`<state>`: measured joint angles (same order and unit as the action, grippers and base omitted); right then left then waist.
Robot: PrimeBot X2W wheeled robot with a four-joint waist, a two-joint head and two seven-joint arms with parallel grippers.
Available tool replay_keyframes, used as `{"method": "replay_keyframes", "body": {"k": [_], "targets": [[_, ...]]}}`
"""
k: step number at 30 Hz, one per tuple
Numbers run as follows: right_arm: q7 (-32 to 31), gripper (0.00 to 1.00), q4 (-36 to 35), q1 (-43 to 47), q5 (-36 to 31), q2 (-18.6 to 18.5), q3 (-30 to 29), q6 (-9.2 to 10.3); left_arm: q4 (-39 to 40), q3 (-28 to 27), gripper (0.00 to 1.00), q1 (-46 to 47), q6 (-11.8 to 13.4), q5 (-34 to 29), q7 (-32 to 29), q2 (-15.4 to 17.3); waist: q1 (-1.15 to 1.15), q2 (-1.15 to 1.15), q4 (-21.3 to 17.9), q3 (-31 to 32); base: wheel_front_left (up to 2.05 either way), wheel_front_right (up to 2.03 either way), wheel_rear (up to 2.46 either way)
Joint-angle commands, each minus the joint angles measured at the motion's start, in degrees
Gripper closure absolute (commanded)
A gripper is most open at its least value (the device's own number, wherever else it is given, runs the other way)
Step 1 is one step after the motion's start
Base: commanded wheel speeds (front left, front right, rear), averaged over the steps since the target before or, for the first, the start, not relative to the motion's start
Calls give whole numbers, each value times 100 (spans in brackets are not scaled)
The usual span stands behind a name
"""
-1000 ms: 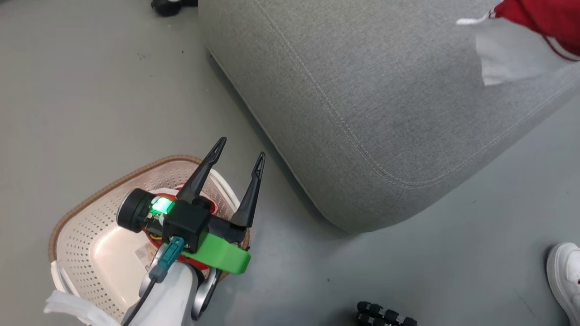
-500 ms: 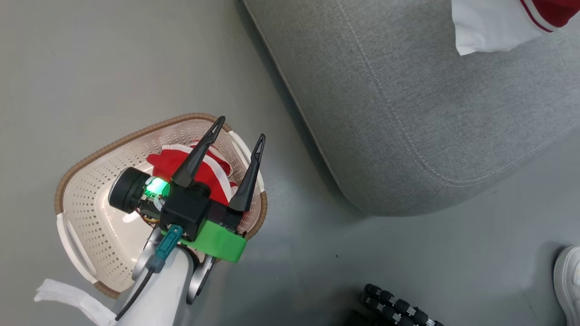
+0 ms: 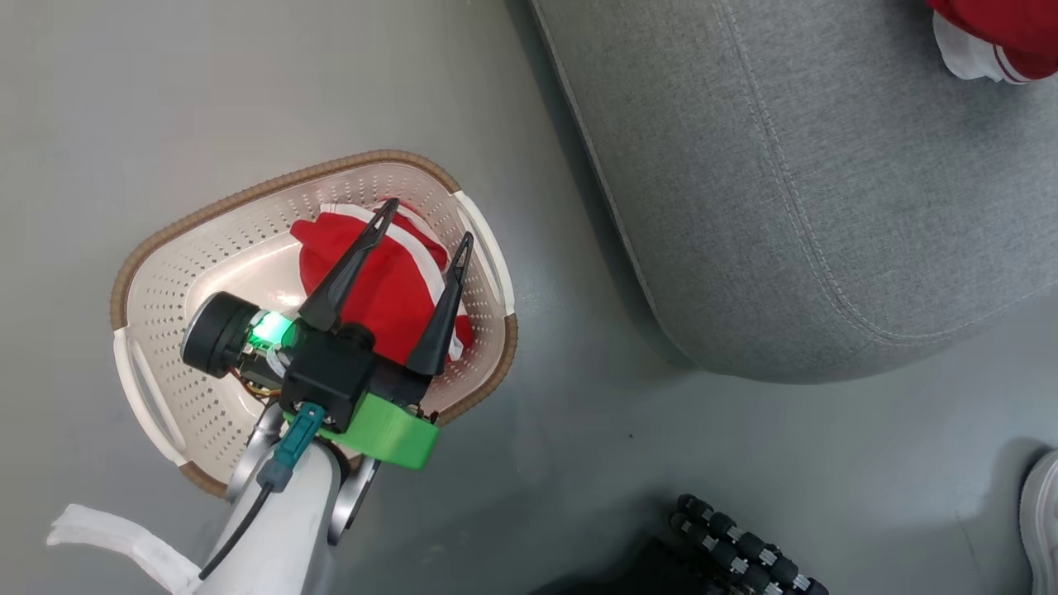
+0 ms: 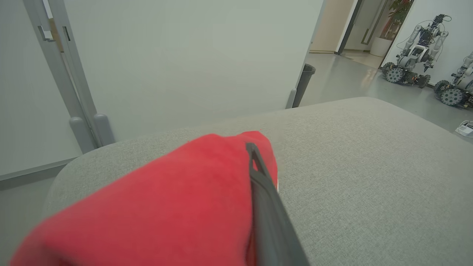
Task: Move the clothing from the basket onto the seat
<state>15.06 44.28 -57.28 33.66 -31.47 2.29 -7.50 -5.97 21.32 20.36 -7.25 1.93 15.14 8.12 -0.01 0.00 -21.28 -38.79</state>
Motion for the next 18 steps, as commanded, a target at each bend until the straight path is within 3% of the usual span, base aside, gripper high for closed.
{"method": "replay_keyframes", "body": {"k": [1, 6, 16, 17, 18], "targets": [[18, 100, 61, -96, 1, 8, 30, 2, 10, -13, 0, 112, 20, -91, 1, 57, 1, 0, 67, -117, 0, 0, 0], [18, 100, 354, -153, -102, 40, 194, 2, 35, -7, 0, 113, 47, -94, 1, 82, 1, 0, 106, -218, 0, 0, 0], [18, 100, 981, -88, 386, 108, 1094, 3, -43, 38, 0, 47, 60, -90, 0, 104, 1, 0, 166, -182, 0, 0, 0], [18, 69, 988, -102, 433, 85, 1177, 3, -56, 38, 0, 39, 67, -86, 0, 104, 1, 0, 162, -167, 0, 0, 0], [18, 5, 1013, -115, 494, 62, 1217, 3, -71, 41, 0, 37, 71, -85, 0, 104, 1, 0, 161, -153, 0, 0, 0]]}}
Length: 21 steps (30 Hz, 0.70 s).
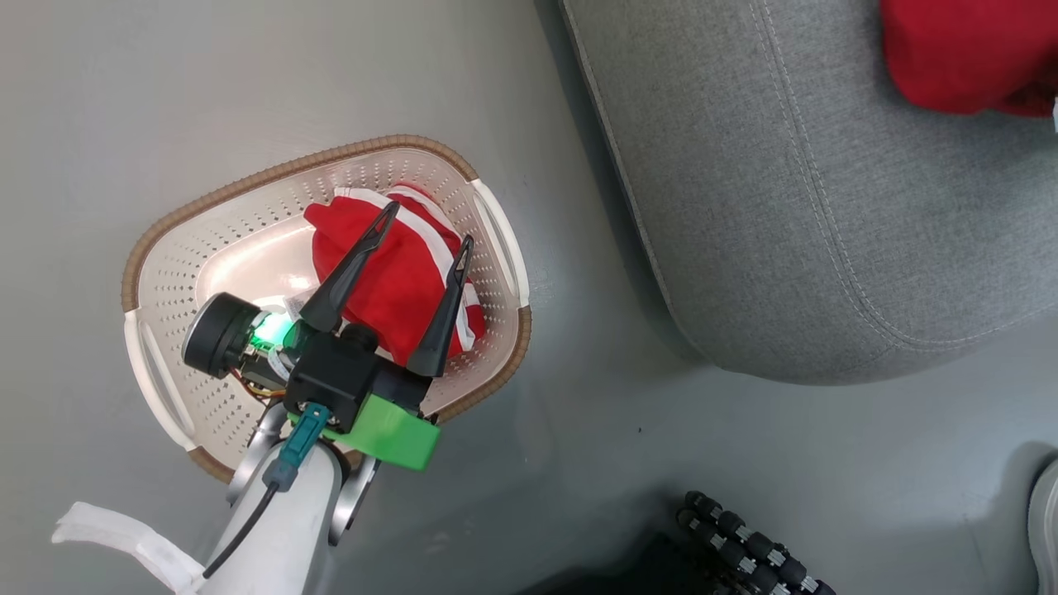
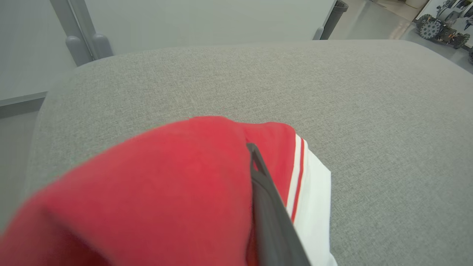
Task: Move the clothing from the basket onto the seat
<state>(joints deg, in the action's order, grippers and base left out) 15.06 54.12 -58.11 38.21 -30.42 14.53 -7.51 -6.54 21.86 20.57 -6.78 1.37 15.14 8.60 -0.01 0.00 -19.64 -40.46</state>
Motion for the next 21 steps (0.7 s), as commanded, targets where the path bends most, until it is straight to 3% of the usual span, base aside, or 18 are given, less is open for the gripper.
{"method": "replay_keyframes", "body": {"k": [1, 13, 21], "targets": [[18, 0, 75, -51, 103, -57, 27, 5, -29, -12, 0, 21, 31, -29, 0, 58, 1, 0, -10, 35, 0, 0, 0], [18, 0, 189, 257, 471, -205, 782, 5, 51, -32, 0, -84, 4, 165, 0, -105, 1, 0, -130, 605, 0, 0, 0], [18, 0, -170, 686, 741, -414, 1540, 5, -29, -103, 0, -217, -13, 318, 0, -264, 1, 0, -215, 1199, 0, 0, 0]]}}
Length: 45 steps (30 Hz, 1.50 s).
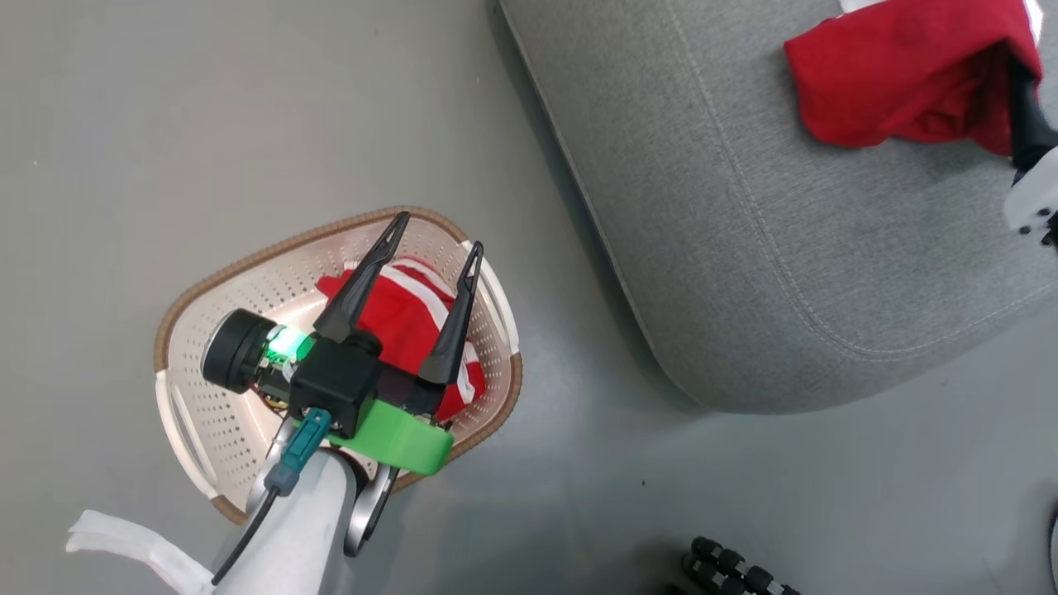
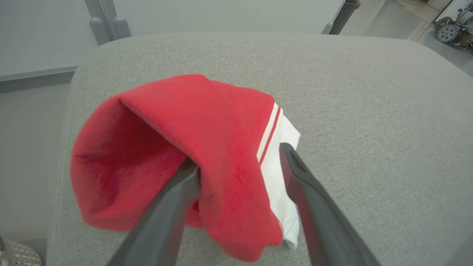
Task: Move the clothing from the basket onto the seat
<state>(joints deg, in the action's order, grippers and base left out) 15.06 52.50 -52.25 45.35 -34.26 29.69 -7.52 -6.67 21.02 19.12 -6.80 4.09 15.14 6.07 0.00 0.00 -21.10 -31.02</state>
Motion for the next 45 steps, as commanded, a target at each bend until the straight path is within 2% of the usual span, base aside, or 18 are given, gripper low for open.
{"method": "replay_keyframes", "body": {"k": [1, 5, 9, 16, 23, 29, 37, 45], "targets": [[18, 0, -75, 149, 58, -78, 119, 6, -21, -40, 0, -99, -16, 60, 1, -29, 0, 0, -86, 346, 0, 0, 0], [17, 0, -396, 330, 178, -215, 322, 6, -25, -124, 0, -210, -26, 137, 0, -102, 0, 0, -117, 682, 0, 0, 0], [17, 0, -958, 609, 255, -386, 153, 6, 15, -237, 0, -368, -28, 180, 0, -183, 0, 0, -91, 1067, 0, 0, 0], [17, 0, -2512, 1418, 6, -487, -907, 6, 179, -507, 0, -661, -3, 265, 0, -279, 0, 0, 84, 1614, 0, 0, 0], [17, 0, -4129, 2575, -610, 131, -1940, 7, 395, -786, 0, -1003, 79, 372, 0, -311, 0, 0, 434, 2100, 0, 0, 0], [17, 0, -5155, 3473, -940, 751, -2543, 6, 536, -866, 0, -1268, 169, 559, 0, -313, 0, 0, 836, 2463, 0, 0, 0], [17, 0, -5888, 4453, -1208, 1306, -2693, 5, 630, -924, 0, -1577, 247, 776, 0, -313, 0, 0, 1332, 2766, 0, 0, 0], [17, 0, -6161, 5289, -1428, 1841, -2630, 3, 667, -1004, 0, -1827, 326, 915, 0, -314, 0, 0, 1672, 2969, 0, 0, 0]]}}
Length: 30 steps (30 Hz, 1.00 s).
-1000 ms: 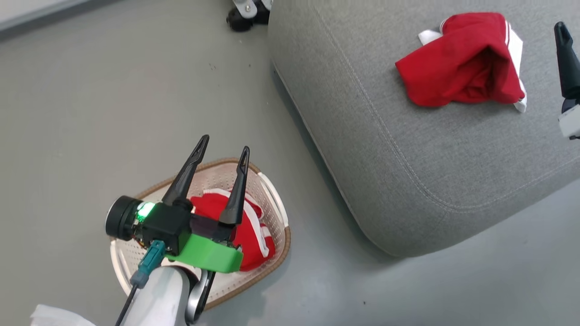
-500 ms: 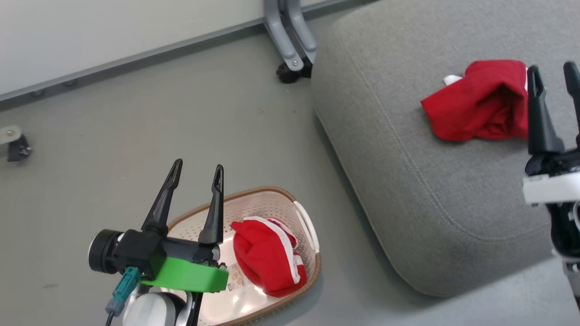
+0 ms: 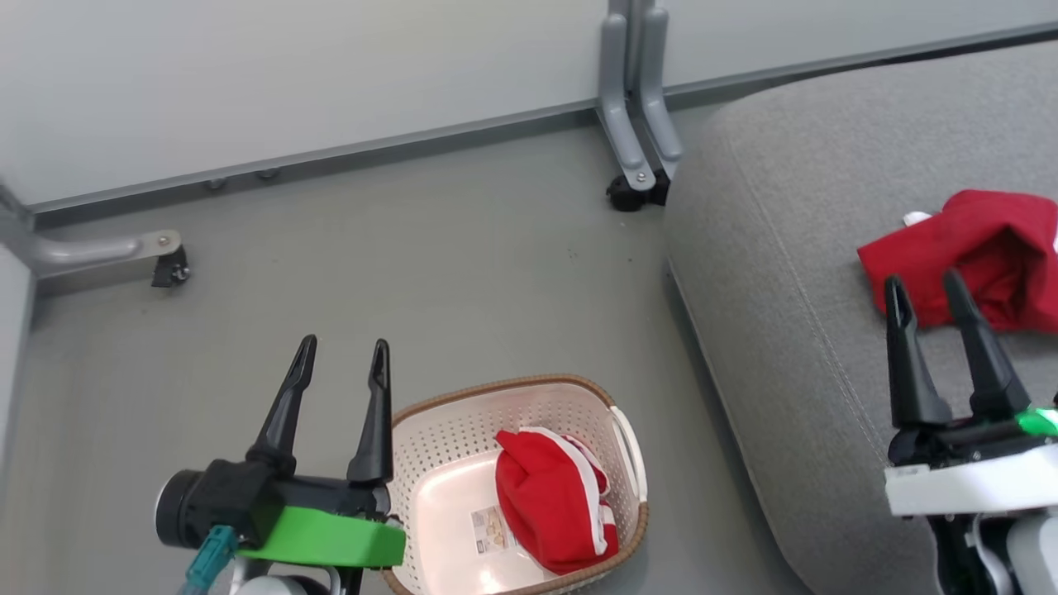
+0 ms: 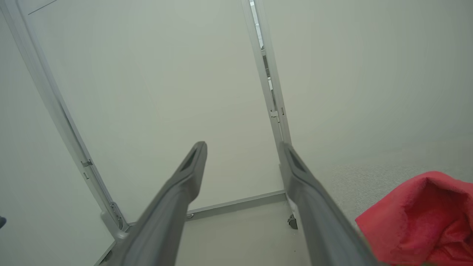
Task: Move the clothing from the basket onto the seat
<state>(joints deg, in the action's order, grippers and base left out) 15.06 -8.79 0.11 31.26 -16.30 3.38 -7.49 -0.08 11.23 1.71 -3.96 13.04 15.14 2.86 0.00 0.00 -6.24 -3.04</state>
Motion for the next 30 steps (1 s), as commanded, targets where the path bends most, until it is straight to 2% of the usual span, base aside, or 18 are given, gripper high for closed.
{"method": "replay_keyframes", "body": {"k": [1, 7, 13, 19, 30], "targets": [[17, 0, -65, 137, -89, 107, 16, 0, 13, -64, 0, -116, 65, 107, 0, 7, 0, 0, 221, 192, 0, 0, 0], [17, 0, -44, 501, -347, 431, 120, 0, -77, -255, 0, -356, 198, 471, 0, 7, 0, 0, 364, 312, 0, 0, 0], [17, 0, 19, 665, -804, 652, 76, 0, -252, -309, 0, -549, 302, 160, 0, 7, 0, 0, 500, 355, 0, 0, 0], [17, 0, 145, 772, -1092, 806, 51, 0, -422, -355, 0, -652, 356, 146, 0, 8, 0, 0, 604, 373, 0, 0, 0], [17, 0, 229, 771, -1134, 910, -41, 0, -534, -299, 0, -790, 431, 159, 0, 8, 0, 0, 723, 349, 0, 0, 0]]}}
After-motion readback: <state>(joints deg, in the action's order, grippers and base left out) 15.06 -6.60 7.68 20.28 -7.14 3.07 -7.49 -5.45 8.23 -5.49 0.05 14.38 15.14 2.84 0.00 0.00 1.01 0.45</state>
